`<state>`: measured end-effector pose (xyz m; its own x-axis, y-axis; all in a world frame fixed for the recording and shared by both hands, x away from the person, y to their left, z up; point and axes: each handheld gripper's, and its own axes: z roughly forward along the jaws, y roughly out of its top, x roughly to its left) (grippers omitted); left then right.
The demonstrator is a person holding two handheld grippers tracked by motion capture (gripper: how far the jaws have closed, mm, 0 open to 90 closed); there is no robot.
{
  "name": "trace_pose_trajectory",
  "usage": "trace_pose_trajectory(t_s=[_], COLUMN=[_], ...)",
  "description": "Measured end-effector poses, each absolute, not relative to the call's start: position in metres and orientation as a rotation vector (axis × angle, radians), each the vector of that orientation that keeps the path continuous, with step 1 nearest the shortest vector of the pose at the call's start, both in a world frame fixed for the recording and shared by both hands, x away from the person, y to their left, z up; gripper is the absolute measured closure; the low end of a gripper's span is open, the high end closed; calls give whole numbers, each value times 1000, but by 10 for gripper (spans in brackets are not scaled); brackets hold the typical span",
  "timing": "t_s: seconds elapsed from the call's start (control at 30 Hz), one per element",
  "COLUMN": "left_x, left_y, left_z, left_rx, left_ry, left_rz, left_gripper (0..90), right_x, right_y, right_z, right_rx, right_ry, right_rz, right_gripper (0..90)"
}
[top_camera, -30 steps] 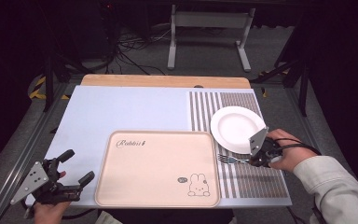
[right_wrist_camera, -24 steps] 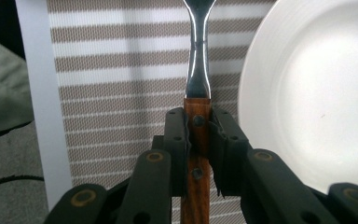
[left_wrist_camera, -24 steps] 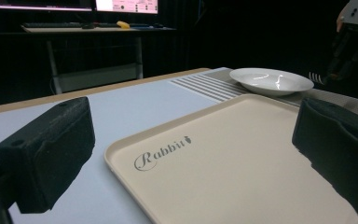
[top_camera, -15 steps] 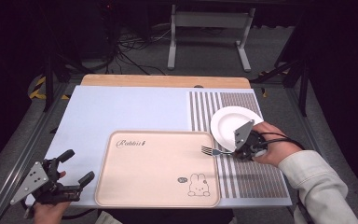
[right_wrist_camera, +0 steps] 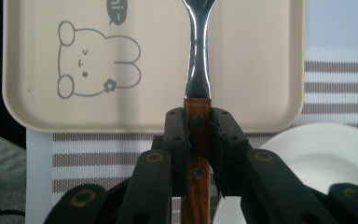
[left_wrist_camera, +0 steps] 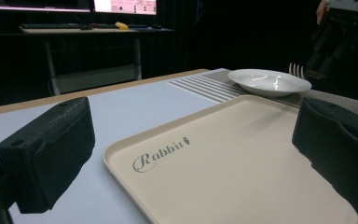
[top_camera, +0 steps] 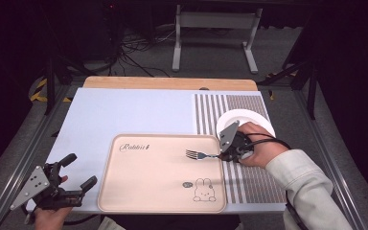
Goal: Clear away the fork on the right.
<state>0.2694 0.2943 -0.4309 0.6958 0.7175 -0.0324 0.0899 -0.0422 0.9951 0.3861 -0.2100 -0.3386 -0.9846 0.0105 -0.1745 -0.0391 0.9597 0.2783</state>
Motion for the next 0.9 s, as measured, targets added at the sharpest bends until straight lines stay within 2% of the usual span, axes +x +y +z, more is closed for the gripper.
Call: trace_pose_trajectory(t_s=[0.63, 0.9], left_x=[269, 269], left_y=[295, 294], left_z=[-431, -431], left_rx=[1549, 1542], left_ry=[682, 678], left_rz=[576, 579], left_gripper=[0, 0], right_x=[386, 379], right_y=[-164, -156], right_z=[-341, -340], right_rx=[-65, 336], right_ry=[2952, 2990], right_rz=[489, 629], right_gripper=[781, 781])
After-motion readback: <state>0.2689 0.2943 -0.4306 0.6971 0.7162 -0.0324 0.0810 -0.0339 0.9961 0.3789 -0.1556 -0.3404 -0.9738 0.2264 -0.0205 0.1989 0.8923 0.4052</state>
